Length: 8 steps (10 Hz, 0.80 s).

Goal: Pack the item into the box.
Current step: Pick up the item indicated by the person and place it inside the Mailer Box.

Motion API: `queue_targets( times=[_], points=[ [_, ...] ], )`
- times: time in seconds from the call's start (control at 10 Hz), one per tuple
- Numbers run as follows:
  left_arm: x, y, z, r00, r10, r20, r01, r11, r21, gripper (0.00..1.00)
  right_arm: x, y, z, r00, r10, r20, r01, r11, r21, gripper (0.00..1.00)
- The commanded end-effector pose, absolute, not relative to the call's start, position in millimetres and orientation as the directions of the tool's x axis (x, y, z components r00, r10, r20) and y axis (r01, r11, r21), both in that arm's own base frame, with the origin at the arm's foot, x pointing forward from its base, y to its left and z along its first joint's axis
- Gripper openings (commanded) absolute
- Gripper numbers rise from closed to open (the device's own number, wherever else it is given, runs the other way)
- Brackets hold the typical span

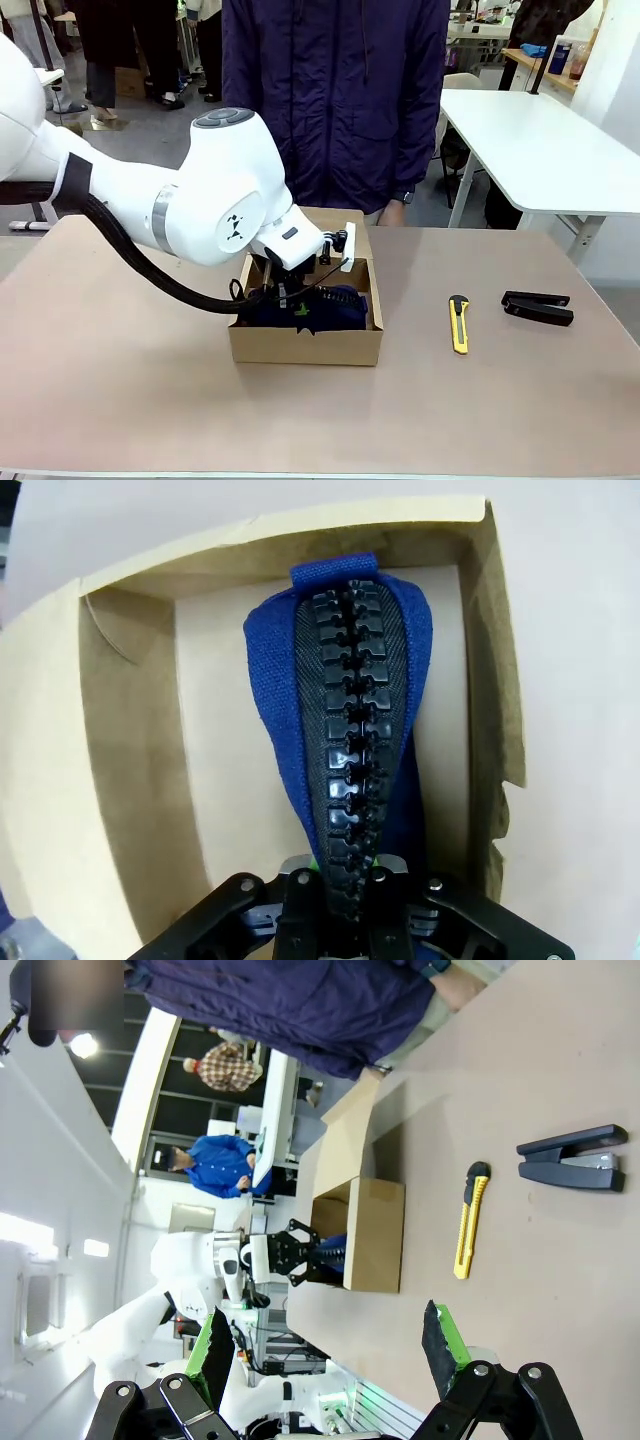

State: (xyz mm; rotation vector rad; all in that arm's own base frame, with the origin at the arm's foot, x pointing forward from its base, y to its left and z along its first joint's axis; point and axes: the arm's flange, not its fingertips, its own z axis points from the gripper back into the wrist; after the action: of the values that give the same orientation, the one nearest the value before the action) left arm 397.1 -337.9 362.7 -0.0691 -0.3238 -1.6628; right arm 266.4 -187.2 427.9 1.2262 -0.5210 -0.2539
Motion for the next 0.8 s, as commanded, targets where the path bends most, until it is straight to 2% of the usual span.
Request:
queue_targets(
  times=[0.0, 0.3, 0.4, 0.5, 0.6, 0.7],
  points=[
    [395.7, -339.7, 362.9, -0.116, -0.973, 0.2, 0.983, -0.083, 0.164, 0.0, 269.5, -188.6, 429.7, 0.848, -0.456, 0.269, -0.122, 0.327, 0.937, 1.0],
    [393.3, -339.3, 362.2, -0.107, -0.975, 0.195, 0.986, -0.079, 0.145, 0.0, 269.5, -188.6, 429.7, 0.848, -0.456, 0.269, -0.122, 0.327, 0.937, 1.0],
    [391.6, -339.3, 363.0, -0.105, -0.975, 0.194, 0.986, -0.077, 0.147, 0.21, 269.5, -188.6, 429.7, 0.848, -0.456, 0.269, -0.122, 0.327, 0.937, 1.0],
    [388.6, -339.3, 365.7, -0.1, -0.977, 0.188, 0.988, -0.074, 0.138, 0.64, 269.5, -188.6, 429.7, 0.848, -0.456, 0.269, -0.122, 0.327, 0.937, 1.0],
    [387.4, -339.0, 367.3, -0.1, -0.977, 0.188, 0.987, -0.075, 0.139, 0.79, 269.5, -188.6, 429.7, 0.848, -0.456, 0.269, -0.122, 0.327, 0.937, 1.0],
    [387.4, -339.0, 368.5, -0.101, -0.976, 0.193, 0.986, -0.073, 0.15, 1.0, 269.5, -188.6, 429.7, 0.848, -0.456, 0.269, -0.122, 0.327, 0.937, 1.0]
  ],
)
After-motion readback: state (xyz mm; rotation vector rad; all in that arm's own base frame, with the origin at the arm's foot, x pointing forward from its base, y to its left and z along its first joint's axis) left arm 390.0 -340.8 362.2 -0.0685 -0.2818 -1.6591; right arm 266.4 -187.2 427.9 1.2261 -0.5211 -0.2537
